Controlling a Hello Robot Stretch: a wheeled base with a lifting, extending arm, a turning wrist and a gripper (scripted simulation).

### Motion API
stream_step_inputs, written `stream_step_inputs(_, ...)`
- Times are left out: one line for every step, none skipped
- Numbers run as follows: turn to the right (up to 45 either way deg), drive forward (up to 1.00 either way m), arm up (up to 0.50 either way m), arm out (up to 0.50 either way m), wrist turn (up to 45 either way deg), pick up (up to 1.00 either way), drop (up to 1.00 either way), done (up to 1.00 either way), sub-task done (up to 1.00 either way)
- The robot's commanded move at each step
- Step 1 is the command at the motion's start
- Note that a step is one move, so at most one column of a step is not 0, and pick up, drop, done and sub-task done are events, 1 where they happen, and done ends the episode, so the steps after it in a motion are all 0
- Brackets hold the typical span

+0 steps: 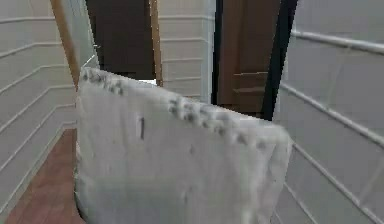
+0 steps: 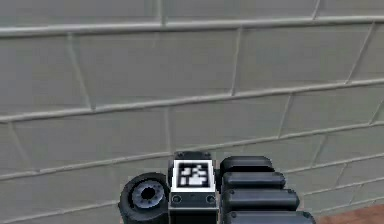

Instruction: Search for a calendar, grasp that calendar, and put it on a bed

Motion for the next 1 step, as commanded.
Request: stream_step_inputs(0.0,1.0,0.0,0.0,0.0,0.0,0.0,0.0,0.0)
